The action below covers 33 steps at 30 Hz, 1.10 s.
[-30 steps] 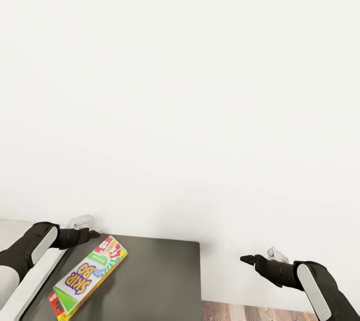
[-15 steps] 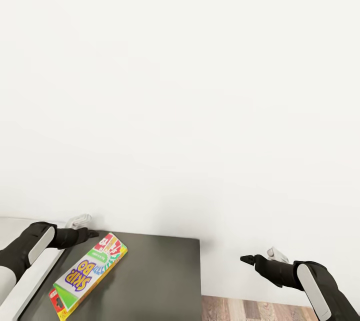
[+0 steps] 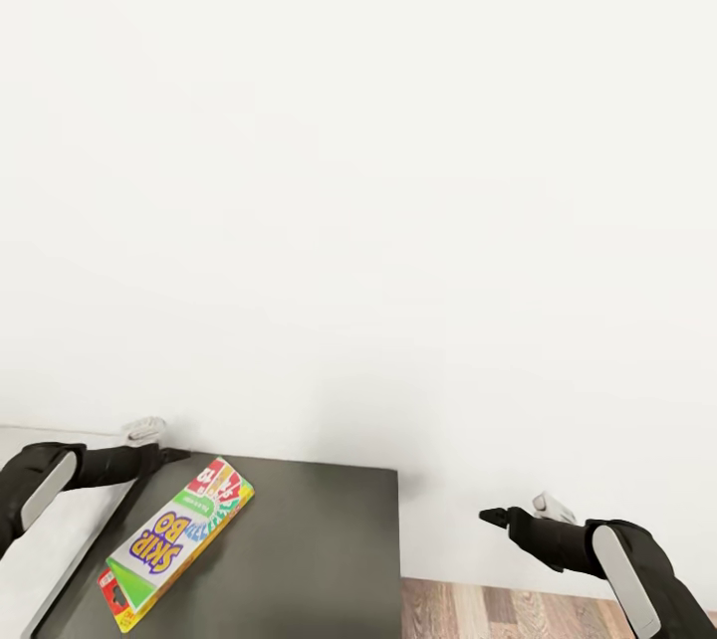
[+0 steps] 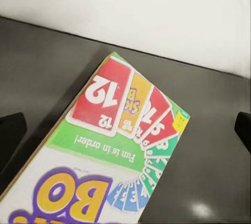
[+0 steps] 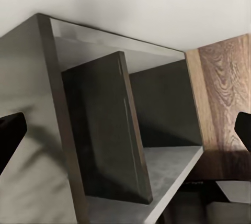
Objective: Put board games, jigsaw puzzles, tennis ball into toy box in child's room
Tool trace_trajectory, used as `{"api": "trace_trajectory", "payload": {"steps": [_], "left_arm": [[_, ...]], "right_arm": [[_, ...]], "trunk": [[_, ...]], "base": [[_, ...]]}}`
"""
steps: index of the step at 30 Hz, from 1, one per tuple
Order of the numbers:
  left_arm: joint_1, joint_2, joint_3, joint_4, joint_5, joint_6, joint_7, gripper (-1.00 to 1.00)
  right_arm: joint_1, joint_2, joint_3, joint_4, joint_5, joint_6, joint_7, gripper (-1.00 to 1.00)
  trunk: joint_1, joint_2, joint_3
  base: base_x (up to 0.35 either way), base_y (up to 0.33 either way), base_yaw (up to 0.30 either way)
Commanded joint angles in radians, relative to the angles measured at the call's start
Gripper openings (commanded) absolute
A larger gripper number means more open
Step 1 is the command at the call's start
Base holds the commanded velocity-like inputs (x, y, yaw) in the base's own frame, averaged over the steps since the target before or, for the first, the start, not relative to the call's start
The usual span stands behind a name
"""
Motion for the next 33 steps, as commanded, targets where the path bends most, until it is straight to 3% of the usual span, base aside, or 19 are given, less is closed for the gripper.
{"api": "trace_trajectory", "payload": {"steps": [1,6,8,33], "left_arm": [[-0.001,0.001,-0.004,0.0,-0.007,0.002,-0.019,1.0],[-0.001,0.0,-0.002,0.005,-0.094,-0.016,-0.051,1.0],[-0.001,0.0,0.001,0.006,-0.107,-0.023,-0.056,1.0],[-0.001,0.002,0.009,0.005,-0.121,-0.034,-0.066,1.0]], "right_arm": [[-0.001,-0.002,-0.002,-0.001,0.01,0.005,0.01,1.0],[-0.001,-0.008,-0.005,0.0,0.01,0.006,0.013,1.0],[-0.001,-0.01,-0.005,0.0,0.01,0.007,0.013,1.0],[-0.001,0.003,-0.005,0.0,0.01,0.006,0.012,1.0]], "trunk": [[0.001,-0.002,-0.004],[0.001,-0.002,-0.012],[0.001,-0.002,-0.016],[0.001,-0.002,-0.057]], "base": [[0.0,0.0,0.0],[0.0,0.0,0.0],[0.0,0.0,0.0],[0.0,0.0,0.0]]}}
